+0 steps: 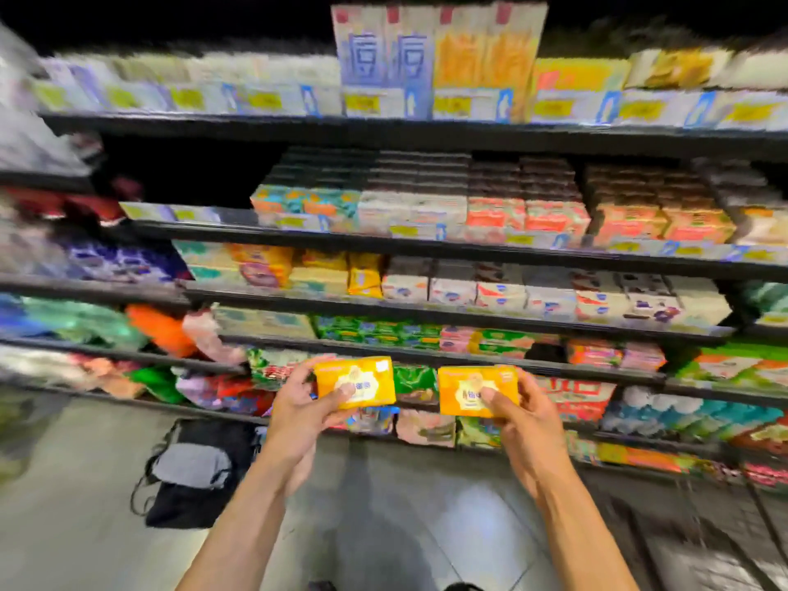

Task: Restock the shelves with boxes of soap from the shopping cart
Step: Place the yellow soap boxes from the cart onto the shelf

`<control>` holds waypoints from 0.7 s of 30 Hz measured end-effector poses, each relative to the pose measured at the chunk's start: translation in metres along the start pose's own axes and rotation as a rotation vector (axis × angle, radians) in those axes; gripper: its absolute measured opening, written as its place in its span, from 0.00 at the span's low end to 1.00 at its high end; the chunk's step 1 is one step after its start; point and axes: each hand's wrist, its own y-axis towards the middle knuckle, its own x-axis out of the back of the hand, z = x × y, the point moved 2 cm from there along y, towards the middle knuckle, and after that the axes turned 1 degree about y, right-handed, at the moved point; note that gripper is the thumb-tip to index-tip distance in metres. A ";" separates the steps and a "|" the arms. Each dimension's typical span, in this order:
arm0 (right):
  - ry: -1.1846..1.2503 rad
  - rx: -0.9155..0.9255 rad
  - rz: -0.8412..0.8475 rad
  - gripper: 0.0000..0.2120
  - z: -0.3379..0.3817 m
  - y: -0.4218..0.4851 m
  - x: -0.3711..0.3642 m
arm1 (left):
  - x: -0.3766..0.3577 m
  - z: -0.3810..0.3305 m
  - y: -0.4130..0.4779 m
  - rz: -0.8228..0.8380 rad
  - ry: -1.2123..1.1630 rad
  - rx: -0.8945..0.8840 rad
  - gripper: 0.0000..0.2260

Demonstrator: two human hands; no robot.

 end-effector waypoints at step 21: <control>-0.162 0.194 0.062 0.23 -0.025 0.050 -0.313 | 0.242 -0.174 0.160 0.067 0.093 -0.227 0.19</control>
